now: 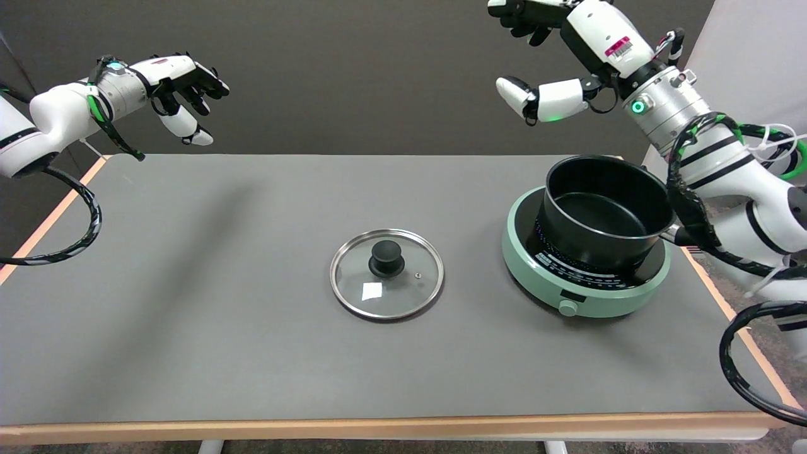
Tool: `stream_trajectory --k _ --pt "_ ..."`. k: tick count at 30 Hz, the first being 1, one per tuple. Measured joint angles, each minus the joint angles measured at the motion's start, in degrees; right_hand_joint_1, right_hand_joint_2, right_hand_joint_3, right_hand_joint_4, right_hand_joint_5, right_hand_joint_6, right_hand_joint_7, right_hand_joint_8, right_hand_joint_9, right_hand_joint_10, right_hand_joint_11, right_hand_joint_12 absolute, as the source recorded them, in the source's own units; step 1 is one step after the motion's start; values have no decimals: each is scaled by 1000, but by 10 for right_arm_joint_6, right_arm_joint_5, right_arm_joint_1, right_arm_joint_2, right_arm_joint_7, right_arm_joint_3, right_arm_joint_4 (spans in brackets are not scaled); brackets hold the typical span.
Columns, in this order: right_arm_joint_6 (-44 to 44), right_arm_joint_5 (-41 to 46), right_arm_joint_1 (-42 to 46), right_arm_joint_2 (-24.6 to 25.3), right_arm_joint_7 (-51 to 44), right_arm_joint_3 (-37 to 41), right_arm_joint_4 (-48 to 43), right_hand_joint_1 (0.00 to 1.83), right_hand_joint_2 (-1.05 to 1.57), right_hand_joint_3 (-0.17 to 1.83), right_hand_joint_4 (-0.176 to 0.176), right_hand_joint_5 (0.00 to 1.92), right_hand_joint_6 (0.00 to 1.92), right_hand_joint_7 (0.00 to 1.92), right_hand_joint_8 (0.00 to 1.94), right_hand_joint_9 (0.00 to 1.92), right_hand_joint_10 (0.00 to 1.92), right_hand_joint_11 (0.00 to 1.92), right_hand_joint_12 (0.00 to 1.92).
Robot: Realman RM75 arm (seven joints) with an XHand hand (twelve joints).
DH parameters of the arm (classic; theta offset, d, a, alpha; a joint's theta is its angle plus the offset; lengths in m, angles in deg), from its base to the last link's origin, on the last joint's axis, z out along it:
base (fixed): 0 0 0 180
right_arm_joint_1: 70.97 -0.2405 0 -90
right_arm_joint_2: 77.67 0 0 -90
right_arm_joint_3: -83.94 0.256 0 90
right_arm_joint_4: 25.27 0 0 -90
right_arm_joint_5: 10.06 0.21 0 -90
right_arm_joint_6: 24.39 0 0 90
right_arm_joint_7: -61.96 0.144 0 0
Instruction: Pick up the pot.
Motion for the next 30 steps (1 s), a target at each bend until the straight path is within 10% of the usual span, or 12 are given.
stream_trajectory --k 30 --pt "81 164 -44 -96 0 -37 111 753 611 909 55 513 218 623 190 625 424 513 1144"
